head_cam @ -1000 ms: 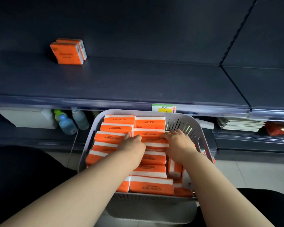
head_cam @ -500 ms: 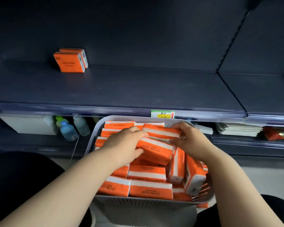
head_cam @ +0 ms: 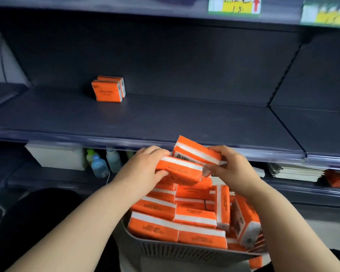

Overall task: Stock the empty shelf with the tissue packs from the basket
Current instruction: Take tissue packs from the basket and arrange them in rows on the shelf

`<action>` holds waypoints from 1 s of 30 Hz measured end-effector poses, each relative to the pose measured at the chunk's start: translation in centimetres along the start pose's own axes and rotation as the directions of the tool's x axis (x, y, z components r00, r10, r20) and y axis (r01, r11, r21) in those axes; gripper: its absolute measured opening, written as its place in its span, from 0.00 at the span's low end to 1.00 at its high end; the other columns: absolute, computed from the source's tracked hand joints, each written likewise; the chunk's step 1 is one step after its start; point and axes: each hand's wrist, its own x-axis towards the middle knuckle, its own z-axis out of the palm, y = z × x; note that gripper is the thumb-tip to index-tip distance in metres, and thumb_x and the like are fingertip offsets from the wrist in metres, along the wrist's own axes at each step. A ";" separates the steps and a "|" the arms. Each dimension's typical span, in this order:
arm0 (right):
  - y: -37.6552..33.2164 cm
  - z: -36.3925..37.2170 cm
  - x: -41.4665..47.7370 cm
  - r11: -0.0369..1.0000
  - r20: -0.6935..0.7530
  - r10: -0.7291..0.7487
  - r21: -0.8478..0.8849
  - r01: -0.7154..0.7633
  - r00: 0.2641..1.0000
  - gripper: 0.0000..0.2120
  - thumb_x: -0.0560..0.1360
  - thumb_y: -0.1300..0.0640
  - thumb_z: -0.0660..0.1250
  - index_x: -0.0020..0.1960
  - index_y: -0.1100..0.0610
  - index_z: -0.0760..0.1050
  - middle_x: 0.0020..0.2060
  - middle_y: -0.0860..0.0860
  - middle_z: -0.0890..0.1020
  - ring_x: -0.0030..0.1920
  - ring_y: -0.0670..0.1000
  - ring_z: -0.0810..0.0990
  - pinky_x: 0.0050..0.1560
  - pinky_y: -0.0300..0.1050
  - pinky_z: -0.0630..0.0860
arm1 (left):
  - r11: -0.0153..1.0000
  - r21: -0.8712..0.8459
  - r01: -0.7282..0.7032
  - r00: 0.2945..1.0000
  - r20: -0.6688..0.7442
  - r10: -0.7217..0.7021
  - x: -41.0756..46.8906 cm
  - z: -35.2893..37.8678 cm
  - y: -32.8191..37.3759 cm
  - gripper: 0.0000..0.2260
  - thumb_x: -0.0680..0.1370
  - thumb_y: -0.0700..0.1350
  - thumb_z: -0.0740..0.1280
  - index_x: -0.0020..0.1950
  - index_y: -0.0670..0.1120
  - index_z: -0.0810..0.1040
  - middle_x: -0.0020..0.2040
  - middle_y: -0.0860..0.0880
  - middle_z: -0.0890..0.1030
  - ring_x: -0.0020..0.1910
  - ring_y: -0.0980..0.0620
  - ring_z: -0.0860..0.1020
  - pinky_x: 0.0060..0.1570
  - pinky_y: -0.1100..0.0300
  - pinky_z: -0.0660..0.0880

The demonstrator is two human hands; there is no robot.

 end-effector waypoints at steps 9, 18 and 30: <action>-4.6 1.9 2.9 0.893 -0.080 0.123 -0.426 -0.146 0.989 0.18 0.72 0.52 0.65 0.58 0.55 0.65 0.45 0.54 0.76 0.44 0.58 0.77 0.39 0.44 0.69 | 0.998 -0.009 0.058 0.997 -0.040 -0.058 0.6 -2.5 -3.8 0.20 0.75 0.49 0.69 0.66 0.54 0.71 0.63 0.58 0.70 0.63 0.56 0.67 0.58 0.65 0.61; -3.9 3.0 1.8 0.855 0.351 0.402 -0.475 -0.209 0.846 0.29 0.71 0.42 0.69 0.69 0.43 0.63 0.55 0.51 0.78 0.50 0.52 0.79 0.53 0.41 0.74 | 0.996 -0.075 0.039 0.998 0.051 -0.035 0.8 -0.9 -5.2 0.20 0.74 0.49 0.70 0.64 0.55 0.72 0.61 0.58 0.72 0.62 0.55 0.69 0.62 0.59 0.66; -0.8 4.5 4.0 0.342 0.490 0.016 -0.822 0.456 0.871 0.23 0.74 0.56 0.63 0.68 0.52 0.63 0.67 0.52 0.69 0.70 0.54 0.64 0.73 0.51 0.54 | 0.986 -0.140 0.089 0.985 0.160 -0.067 0.4 0.1 -6.9 0.22 0.72 0.49 0.73 0.64 0.56 0.73 0.53 0.63 0.68 0.53 0.59 0.72 0.53 0.64 0.68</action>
